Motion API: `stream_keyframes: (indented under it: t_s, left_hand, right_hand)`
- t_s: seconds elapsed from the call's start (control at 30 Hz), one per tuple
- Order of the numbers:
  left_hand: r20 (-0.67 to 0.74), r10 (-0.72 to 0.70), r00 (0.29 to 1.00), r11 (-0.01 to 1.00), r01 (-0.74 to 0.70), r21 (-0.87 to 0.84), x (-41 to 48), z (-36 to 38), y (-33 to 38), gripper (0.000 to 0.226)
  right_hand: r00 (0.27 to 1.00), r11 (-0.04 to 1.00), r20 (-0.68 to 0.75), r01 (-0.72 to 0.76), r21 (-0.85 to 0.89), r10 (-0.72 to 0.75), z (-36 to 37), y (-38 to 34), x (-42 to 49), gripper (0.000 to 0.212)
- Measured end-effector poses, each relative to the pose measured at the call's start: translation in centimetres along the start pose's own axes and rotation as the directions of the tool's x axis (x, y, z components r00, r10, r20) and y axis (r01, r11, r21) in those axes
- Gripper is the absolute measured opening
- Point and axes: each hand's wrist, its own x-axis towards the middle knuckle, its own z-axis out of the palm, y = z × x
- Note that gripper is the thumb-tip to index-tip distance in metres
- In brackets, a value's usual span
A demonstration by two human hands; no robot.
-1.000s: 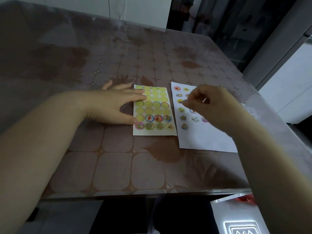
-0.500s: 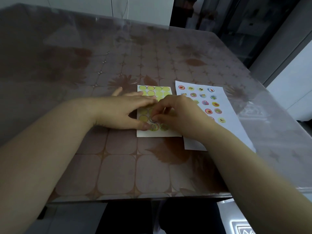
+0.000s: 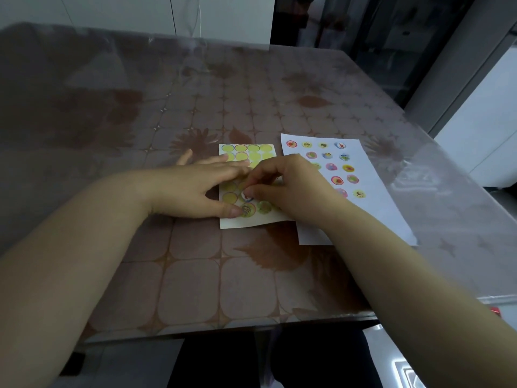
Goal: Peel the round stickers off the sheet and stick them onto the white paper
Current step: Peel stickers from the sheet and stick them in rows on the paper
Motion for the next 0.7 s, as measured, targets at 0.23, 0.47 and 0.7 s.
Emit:
stream_keyframes:
  t_s: [0.23, 0.47, 0.7]
  left_hand:
    - [-0.026, 0.016, 1.0, 1.0, -0.016, 0.014, 0.0, 0.1, 0.1, 0.095]
    - [-0.024, 0.008, 1.0, 1.0, -0.009, -0.016, -0.2, 0.0, 0.4, 0.09]
    - [-0.081, 0.053, 0.995, 0.999, -0.053, 0.002, 0.1, 0.3, -0.4, 0.09]
  right_hand:
    - [0.991, 0.944, -0.043, 0.104, -0.312, -0.123, 0.7, -0.9, -0.6, 0.007]
    - [0.989, 0.97, -0.046, 0.125, -0.207, -0.137, 0.4, -1.0, -0.7, 0.005]
    - [0.987, 0.981, -0.004, -0.163, -0.106, 0.163, -7.5, 0.4, -2.6, 0.007]
